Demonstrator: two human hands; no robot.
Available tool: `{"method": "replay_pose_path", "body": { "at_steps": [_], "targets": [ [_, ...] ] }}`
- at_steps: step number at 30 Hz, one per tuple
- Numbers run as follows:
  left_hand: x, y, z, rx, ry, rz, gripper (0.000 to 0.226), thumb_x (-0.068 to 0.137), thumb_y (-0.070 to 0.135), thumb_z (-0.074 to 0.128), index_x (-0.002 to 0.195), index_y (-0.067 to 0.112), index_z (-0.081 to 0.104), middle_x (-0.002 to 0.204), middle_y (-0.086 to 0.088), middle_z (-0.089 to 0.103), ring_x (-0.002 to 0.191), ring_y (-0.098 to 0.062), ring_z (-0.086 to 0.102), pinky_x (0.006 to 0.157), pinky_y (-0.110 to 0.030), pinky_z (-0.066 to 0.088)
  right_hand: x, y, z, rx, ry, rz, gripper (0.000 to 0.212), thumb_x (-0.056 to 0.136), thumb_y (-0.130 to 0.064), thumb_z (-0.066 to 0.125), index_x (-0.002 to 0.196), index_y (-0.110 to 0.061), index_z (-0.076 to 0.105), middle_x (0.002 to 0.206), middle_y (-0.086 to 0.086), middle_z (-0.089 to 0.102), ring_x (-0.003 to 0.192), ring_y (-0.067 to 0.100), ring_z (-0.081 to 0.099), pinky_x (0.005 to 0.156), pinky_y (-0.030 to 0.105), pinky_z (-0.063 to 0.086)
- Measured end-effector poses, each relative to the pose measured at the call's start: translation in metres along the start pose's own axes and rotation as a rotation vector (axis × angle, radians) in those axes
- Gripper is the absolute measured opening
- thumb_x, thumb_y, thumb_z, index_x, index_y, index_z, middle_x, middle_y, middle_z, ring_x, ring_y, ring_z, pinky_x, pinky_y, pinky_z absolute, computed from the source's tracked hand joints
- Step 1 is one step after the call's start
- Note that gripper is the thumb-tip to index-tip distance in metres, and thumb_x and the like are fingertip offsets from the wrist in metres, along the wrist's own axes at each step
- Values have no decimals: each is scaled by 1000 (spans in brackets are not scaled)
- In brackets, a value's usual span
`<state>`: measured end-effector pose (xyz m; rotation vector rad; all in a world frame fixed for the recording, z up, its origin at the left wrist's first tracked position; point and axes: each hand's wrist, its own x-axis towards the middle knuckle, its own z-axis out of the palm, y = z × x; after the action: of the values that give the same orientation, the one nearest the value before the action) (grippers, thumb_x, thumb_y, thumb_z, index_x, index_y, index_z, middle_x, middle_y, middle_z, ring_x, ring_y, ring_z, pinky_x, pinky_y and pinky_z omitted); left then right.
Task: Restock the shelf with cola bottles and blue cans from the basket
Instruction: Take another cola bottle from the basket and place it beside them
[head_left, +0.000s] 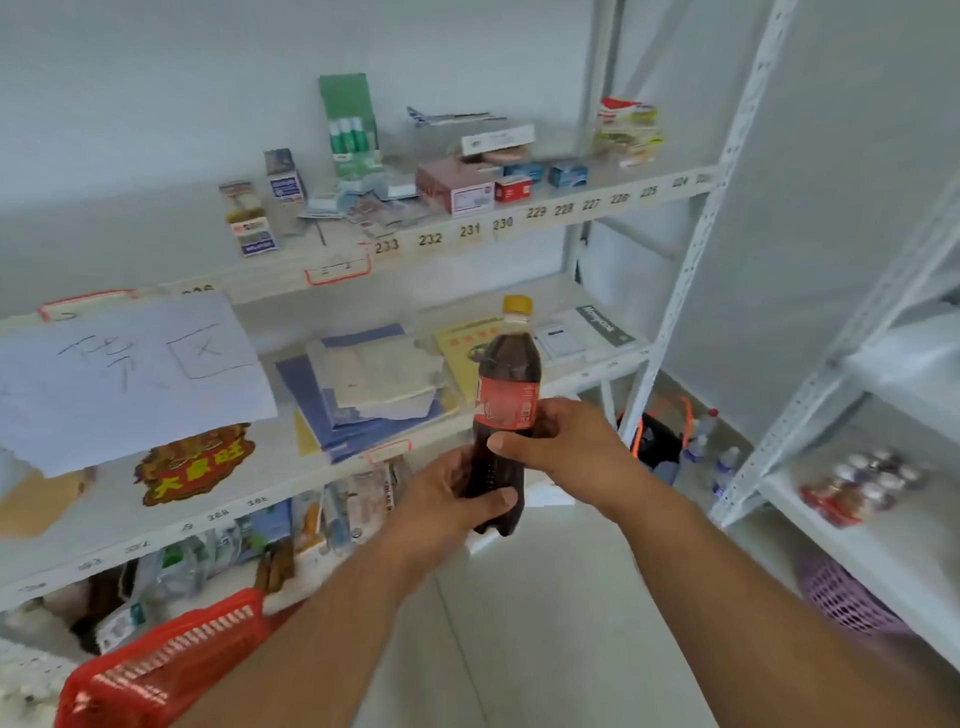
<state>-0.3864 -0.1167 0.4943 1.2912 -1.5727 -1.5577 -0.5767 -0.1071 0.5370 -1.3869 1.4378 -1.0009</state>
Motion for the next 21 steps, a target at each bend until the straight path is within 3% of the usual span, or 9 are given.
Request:
{"method": "replay_pose_path", "body": {
  "at_steps": [4,7,9,13,16,21],
  "targets": [
    [21,15,65,19,-138,40,35,89,15,83,119,27,72,107,4,81,98,-27,77,83,-41,59,-37,17,-62,38,160,30,25,85,-25,87,109,-25,81,99,-7,82,94,8,78,96,35,60],
    [26,32,108,38,-270,95,32,91,11,80,117,27,71,104,3,82,87,-20,75,76,-36,58,-72,23,-100,48,274,51,29,86,-22,86,114,-19,79,94,-8,82,85,4,77,86,29,62],
    [27,43,134,41,-359,129,33,92,11,79,120,25,71,103,1,82,82,-17,73,73,-32,56,-97,22,-120,52,370,56,30,86,-20,85,116,-18,79,100,-4,82,94,9,78,94,33,61],
    [24,56,180,31,-541,182,36,89,14,81,121,27,72,107,-2,81,88,-24,73,74,-38,54,-149,21,-146,61,547,78,29,85,-19,86,113,-20,80,105,-2,82,102,14,78,102,40,58],
    [14,61,212,13,-650,201,41,89,13,82,127,24,69,110,-2,80,90,-17,73,71,-31,52,-187,21,-157,38,663,107,30,84,-27,88,112,-24,80,106,-3,82,104,16,77,104,46,56],
    [-9,66,262,13,-807,226,43,88,14,83,127,25,68,114,0,80,100,-19,75,69,-28,53,-249,22,-168,25,824,134,35,85,-26,87,118,-22,77,108,-4,81,104,13,77,105,45,57]
  ]
}}
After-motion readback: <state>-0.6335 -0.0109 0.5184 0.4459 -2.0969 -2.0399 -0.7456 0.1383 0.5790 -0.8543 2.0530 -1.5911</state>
